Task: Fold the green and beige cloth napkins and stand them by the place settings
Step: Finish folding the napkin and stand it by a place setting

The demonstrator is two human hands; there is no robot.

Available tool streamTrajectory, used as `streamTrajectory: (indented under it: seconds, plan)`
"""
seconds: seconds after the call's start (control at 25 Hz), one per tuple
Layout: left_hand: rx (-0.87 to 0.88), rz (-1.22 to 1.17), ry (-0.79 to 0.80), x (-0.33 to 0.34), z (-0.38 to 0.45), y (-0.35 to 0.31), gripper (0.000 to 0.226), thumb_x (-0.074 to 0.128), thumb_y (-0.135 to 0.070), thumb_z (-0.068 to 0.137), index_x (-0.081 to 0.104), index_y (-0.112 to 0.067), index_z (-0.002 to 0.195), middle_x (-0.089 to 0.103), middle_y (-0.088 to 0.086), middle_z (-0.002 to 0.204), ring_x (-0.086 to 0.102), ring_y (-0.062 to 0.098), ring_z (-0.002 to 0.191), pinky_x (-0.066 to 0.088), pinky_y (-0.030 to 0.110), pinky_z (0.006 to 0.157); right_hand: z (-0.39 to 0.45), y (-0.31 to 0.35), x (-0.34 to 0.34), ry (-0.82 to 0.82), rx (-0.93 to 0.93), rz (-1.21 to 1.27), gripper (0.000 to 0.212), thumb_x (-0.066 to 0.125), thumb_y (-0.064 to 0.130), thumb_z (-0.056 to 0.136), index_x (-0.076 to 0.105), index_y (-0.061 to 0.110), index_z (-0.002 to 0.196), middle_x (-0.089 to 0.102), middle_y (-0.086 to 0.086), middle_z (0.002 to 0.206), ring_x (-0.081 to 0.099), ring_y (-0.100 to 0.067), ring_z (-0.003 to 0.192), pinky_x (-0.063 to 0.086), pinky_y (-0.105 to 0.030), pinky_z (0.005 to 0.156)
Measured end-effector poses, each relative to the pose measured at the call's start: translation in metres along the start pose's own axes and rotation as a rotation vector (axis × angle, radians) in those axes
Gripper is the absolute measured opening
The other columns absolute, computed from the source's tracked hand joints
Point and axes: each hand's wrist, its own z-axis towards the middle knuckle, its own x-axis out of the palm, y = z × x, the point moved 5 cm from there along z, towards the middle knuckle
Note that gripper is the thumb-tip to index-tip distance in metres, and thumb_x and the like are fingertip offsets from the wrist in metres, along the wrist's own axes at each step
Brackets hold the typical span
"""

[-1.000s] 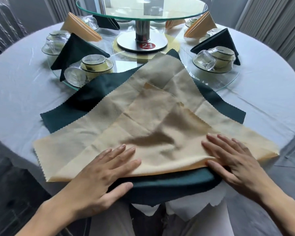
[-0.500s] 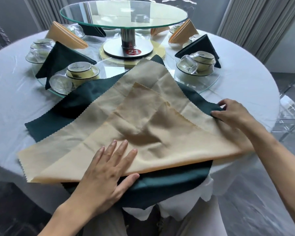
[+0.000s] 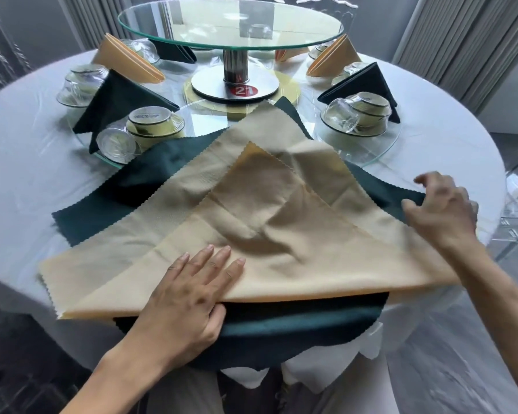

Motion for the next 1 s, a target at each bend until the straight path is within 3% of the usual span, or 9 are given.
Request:
streamTrajectory:
  seconds: [0.08,0.16,0.24,0.32,0.44,0.56,0.68,0.84,1.0]
  plan:
    - [-0.009,0.018,0.011,-0.001,0.0,0.002,0.068,0.035,-0.024,0.076,0.052,-0.025,0.141,0.052,0.003,0.147,0.049,0.025,0.135,0.025,0.041,0.109,-0.045,0.035,-0.01,-0.106,-0.358,0.144,0.042,0.061,0.034,0.083,0.057,0.016,0.121,0.058,-0.009,0.119,0.055,-0.036,0.105,0.041,-0.047,0.087]
    - [0.003,0.024,0.014,-0.008,-0.003,0.0,0.067,0.034,-0.02,0.074,0.058,-0.021,0.136,0.056,0.004,0.143,0.053,0.025,0.131,0.027,0.039,0.107,-0.104,0.064,-0.01,0.12,-0.702,0.326,0.039,0.058,0.046,0.087,0.062,0.022,0.116,0.061,0.004,0.122,0.057,-0.021,0.112,0.043,-0.041,0.093]
    - [0.041,0.032,-0.006,-0.021,-0.011,-0.004,0.059,0.035,-0.02,0.073,0.067,-0.019,0.122,0.065,0.002,0.131,0.062,0.023,0.121,0.031,0.036,0.104,-0.151,0.074,-0.009,0.243,-0.825,0.317,0.031,0.052,0.05,0.093,0.067,0.027,0.107,0.061,0.013,0.125,0.053,-0.011,0.117,0.041,-0.034,0.095]
    - [0.101,0.078,-0.034,-0.029,-0.021,-0.009,0.047,0.039,-0.027,0.077,0.072,-0.02,0.11,0.07,0.0,0.12,0.068,0.021,0.11,0.033,0.033,0.101,-0.173,0.074,-0.01,0.227,-0.799,0.32,0.03,0.046,0.046,0.097,0.069,0.027,0.103,0.063,0.014,0.122,0.054,-0.011,0.115,0.041,-0.034,0.093]
    - [0.059,0.126,0.067,-0.016,-0.032,-0.007,0.062,0.032,-0.06,0.097,0.065,-0.019,0.129,0.062,0.005,0.135,0.061,0.025,0.123,0.03,0.036,0.101,-0.18,0.088,-0.002,0.298,-0.691,0.229,0.047,0.032,0.052,0.098,0.062,0.028,0.126,0.054,0.012,0.139,0.047,-0.011,0.129,0.034,-0.03,0.104]
    - [-0.01,0.068,0.179,0.001,-0.027,-0.004,0.084,0.019,-0.079,0.093,0.035,-0.022,0.153,0.032,0.008,0.158,0.031,0.03,0.144,0.019,0.04,0.108,-0.178,0.092,0.032,0.501,-0.624,-0.044,0.082,-0.012,0.069,0.082,-0.001,0.034,0.155,-0.012,0.015,0.16,-0.012,-0.006,0.148,-0.005,-0.027,0.118]
    - [-0.037,-0.074,0.162,0.004,-0.014,0.003,0.091,-0.014,-0.088,0.077,-0.018,-0.038,0.152,-0.029,-0.007,0.16,-0.027,0.014,0.147,-0.011,0.038,0.117,-0.168,0.089,0.044,0.539,-0.567,-0.136,0.086,-0.029,0.073,0.069,-0.029,0.036,0.146,-0.035,0.017,0.152,-0.034,-0.006,0.14,-0.02,-0.029,0.114]
    - [-0.026,-0.072,0.205,0.006,0.005,0.009,0.092,-0.032,-0.087,0.062,-0.035,-0.043,0.142,-0.046,-0.014,0.149,-0.045,0.006,0.136,-0.019,0.039,0.119,-0.154,0.091,0.05,0.536,-0.514,-0.151,0.094,-0.03,0.077,0.063,-0.026,0.035,0.147,-0.033,0.017,0.152,-0.03,-0.006,0.141,-0.017,-0.03,0.117]
    - [-0.034,-0.08,0.217,0.01,0.024,0.018,0.09,-0.027,-0.088,0.063,-0.033,-0.045,0.143,-0.043,-0.016,0.149,-0.042,0.007,0.138,-0.017,0.041,0.12,-0.148,0.102,0.045,0.323,-0.479,-0.053,0.083,0.004,0.066,0.086,0.008,0.023,0.157,0.0,0.002,0.164,-0.003,-0.018,0.15,-0.002,-0.035,0.121]
